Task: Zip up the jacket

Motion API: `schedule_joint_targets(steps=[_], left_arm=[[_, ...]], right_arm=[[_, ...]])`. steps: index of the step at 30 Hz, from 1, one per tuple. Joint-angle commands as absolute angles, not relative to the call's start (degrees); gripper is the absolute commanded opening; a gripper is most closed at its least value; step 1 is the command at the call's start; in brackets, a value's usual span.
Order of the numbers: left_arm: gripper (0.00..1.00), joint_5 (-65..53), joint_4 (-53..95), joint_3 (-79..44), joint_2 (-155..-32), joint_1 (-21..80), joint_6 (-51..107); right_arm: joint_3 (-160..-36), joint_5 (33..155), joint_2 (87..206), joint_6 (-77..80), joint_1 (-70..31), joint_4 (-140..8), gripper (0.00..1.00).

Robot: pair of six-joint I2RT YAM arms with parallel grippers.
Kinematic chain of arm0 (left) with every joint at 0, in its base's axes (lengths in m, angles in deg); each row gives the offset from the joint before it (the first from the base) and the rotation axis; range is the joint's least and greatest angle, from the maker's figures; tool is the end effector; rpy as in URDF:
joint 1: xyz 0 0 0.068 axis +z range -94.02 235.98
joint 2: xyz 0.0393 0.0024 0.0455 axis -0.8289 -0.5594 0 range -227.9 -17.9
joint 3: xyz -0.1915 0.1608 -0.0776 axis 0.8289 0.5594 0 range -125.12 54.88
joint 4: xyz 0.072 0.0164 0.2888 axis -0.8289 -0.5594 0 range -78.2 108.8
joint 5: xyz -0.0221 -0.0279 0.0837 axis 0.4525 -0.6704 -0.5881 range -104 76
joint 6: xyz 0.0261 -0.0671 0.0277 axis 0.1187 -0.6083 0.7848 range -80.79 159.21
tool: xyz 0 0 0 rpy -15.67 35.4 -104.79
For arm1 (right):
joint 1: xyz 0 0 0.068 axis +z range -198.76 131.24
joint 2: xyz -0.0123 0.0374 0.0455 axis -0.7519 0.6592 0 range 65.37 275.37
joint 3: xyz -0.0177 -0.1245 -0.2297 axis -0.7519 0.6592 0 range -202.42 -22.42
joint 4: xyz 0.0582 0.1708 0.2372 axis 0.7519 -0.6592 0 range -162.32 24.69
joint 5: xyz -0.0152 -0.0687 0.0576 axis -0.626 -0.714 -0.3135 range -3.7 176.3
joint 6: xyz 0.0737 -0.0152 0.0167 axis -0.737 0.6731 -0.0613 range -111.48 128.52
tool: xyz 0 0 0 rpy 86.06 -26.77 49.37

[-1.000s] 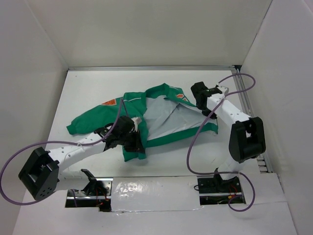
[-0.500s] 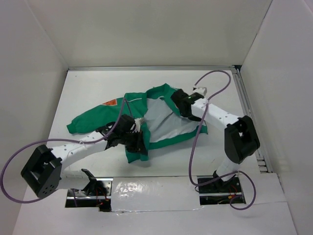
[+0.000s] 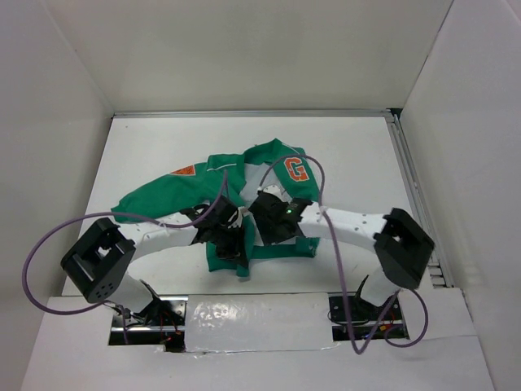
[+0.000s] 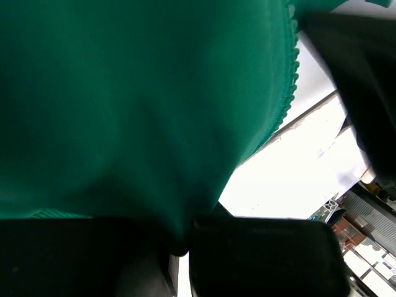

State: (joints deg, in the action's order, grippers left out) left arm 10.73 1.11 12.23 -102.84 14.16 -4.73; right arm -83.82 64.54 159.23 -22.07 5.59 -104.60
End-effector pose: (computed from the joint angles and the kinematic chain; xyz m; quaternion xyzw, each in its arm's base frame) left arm 0.2164 -0.2304 0.1029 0.0381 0.9443 -0.3237 0.0447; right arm 0.2242 0.2710 0.1358 -0.1703 0.9550 -0.0322 0.2408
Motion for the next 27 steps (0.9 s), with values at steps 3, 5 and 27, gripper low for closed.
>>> schedule_joint_targets(steps=[3,5,27], left_arm=[[0.00,11.5,2.1,11.5,-104.0,13.6,-5.3],[0.00,11.8,2.9,11.6,-104.2,13.6,-4.9],[0.21,12.4,2.6,10.1,-101.7,13.5,-2.3]], right_arm=[[-74.2,81.4,139.6,-17.5,-1.2,-88.6,0.69],[-70.4,82.5,135.7,-19.8,-5.4,-87.7,0.70],[-72.4,78.1,145.3,-26.4,-24.4,-93.7,0.00]])
